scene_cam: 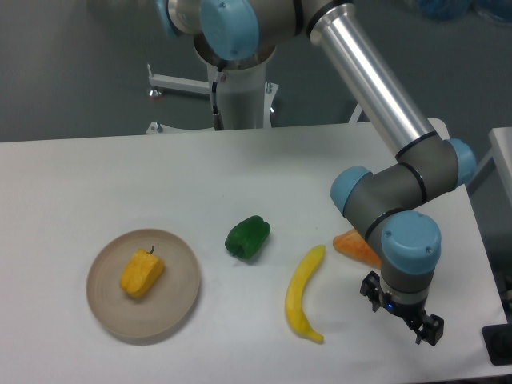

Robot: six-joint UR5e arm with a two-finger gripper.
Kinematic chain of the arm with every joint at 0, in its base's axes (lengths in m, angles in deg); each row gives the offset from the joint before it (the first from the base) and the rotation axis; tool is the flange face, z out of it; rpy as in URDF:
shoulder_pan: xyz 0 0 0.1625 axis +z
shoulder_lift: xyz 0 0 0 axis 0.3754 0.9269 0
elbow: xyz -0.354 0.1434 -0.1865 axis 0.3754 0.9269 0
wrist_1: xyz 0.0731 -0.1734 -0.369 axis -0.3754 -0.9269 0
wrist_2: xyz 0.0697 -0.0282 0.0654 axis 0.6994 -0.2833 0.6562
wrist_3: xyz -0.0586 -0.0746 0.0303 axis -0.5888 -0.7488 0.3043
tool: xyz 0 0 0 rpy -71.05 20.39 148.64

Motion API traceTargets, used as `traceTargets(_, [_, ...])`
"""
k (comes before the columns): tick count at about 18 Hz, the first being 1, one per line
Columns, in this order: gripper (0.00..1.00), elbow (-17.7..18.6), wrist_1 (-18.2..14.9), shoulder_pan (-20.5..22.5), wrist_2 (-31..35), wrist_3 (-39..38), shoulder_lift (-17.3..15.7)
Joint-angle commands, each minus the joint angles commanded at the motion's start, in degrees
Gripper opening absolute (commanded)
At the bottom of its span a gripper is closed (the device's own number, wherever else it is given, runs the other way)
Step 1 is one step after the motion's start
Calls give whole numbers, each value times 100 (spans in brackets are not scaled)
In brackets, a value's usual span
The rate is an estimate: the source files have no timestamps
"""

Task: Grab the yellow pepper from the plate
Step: 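Move the open gripper from beside the banana toward the beige plate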

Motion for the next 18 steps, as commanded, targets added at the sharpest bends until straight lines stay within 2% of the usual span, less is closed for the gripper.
traceTargets(5, [100,44,0,-35,0,-53,-17])
traceTargets(8, [100,201,-35,-105,0,-70,-166])
traceTargets(13, [100,1141,-88,-368,-140,-359,-939])
traceTargets(18, [100,1678,-517,-833,-167,-1342,-1467])
